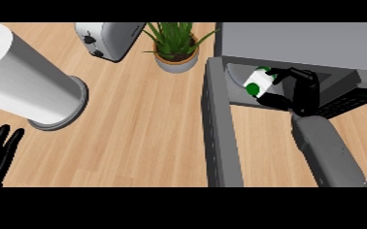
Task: Pick up the milk, place it into the microwave and close the microwave
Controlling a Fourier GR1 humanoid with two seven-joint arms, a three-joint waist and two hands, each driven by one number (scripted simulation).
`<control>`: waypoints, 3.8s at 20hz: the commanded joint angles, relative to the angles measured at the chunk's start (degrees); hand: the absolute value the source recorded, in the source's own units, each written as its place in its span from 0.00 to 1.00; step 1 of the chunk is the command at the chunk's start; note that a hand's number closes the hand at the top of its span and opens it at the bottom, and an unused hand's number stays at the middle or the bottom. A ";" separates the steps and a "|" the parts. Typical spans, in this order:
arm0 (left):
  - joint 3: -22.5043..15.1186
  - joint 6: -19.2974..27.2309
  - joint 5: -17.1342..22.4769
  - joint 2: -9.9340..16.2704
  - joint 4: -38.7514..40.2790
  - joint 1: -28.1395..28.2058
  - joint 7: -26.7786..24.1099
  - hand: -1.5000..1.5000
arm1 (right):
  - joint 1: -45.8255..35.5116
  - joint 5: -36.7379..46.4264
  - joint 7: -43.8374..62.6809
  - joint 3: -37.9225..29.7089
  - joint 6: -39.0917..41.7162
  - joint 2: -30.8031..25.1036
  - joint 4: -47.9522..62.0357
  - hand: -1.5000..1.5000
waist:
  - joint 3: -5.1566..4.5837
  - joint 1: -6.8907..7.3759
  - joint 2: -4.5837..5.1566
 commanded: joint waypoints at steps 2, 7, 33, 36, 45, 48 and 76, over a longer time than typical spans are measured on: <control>-0.64 0.03 -1.99 0.66 0.71 -1.51 0.24 0.00 | -7.68 4.53 10.27 -0.81 -9.82 -0.27 8.44 0.00 | -0.65 4.07 3.87; -1.13 0.22 -3.31 1.14 1.04 -2.83 0.61 0.00 | -6.23 6.72 11.61 -1.44 -11.45 -0.53 7.41 0.00 | -0.52 4.79 4.05; -8.25 0.67 -8.17 -0.62 2.52 -6.83 2.28 0.00 | -4.61 2.93 15.55 -0.70 -3.24 1.18 8.84 0.00 | -0.35 5.13 3.38; -8.84 1.01 -8.83 -0.78 2.47 -7.76 2.49 0.00 | -5.00 2.69 15.53 -0.60 -2.35 1.72 9.77 0.00 | -0.25 4.90 3.55; -10.79 2.59 -10.95 -2.78 2.50 -7.66 2.62 0.00 | -8.16 0.97 17.89 -0.22 2.13 1.63 12.91 0.00 | -0.27 2.42 2.49; -11.58 2.83 -11.94 -3.17 3.00 -7.86 2.59 0.00 | -8.47 0.57 17.61 0.11 2.64 2.75 14.36 0.00 | -0.24 1.42 2.38; -25.09 0.62 -24.79 -4.11 21.73 -18.95 1.16 1.00 | 1.41 -5.06 15.47 2.30 25.82 2.52 11.67 0.00 | -0.35 -8.18 -0.18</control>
